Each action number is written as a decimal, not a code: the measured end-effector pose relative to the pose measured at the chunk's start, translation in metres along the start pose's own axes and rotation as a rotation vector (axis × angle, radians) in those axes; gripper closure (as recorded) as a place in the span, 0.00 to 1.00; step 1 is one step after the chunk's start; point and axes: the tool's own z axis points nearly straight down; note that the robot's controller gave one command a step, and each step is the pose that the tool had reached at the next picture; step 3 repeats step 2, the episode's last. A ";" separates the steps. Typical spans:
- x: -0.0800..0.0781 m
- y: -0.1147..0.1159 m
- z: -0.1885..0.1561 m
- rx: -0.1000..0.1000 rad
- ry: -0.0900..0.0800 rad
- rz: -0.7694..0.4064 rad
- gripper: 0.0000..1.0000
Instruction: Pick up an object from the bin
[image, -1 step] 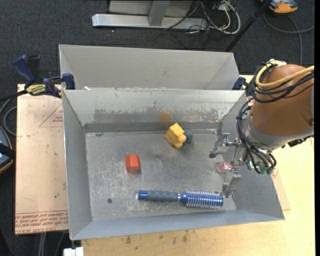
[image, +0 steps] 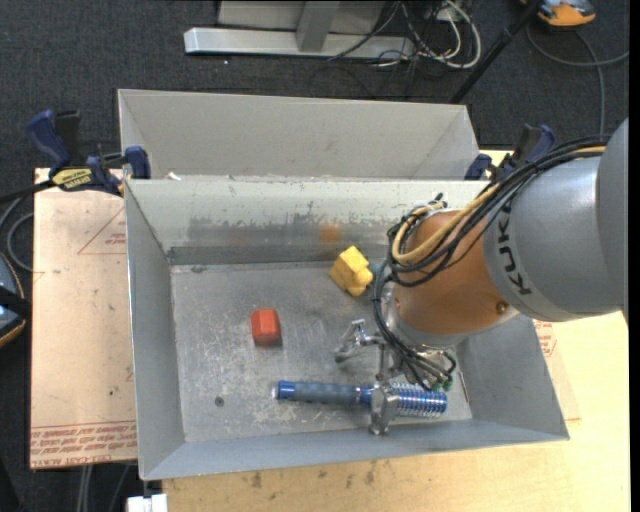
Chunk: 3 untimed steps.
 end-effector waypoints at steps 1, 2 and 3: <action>-0.001 -0.002 -0.003 0.003 -0.004 0.000 1.00; 0.011 -0.018 -0.150 0.006 -0.014 -0.082 1.00; 0.011 -0.018 -0.150 0.006 -0.014 -0.082 1.00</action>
Offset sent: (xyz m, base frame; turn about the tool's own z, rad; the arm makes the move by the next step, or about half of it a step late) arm 0.0000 0.0000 0.0000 0.0000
